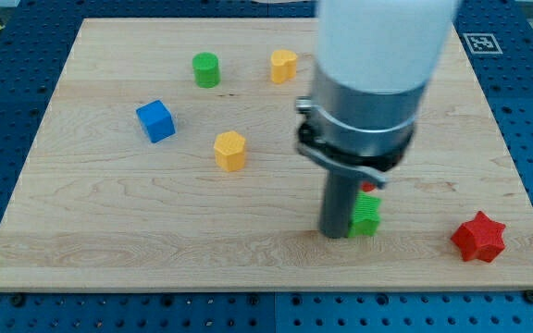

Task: Move the green star and the red circle towards the red star

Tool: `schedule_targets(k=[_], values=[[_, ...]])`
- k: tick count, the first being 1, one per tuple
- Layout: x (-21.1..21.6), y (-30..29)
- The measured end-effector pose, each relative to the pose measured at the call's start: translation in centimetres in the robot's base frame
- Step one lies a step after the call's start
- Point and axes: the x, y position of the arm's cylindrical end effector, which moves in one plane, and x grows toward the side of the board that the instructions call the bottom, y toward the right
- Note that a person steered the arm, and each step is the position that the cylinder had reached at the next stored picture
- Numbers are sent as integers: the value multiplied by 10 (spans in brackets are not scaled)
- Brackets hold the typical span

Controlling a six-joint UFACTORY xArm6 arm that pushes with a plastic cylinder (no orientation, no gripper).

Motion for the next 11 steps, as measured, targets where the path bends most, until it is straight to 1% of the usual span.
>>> schedule_targets(k=[1,2,3,4,5,6,9,11], values=[[0,41],[-1,50],[-27,7],[-75,-14],[-81,13],[-67,43],[-33,61],[-23,91]])
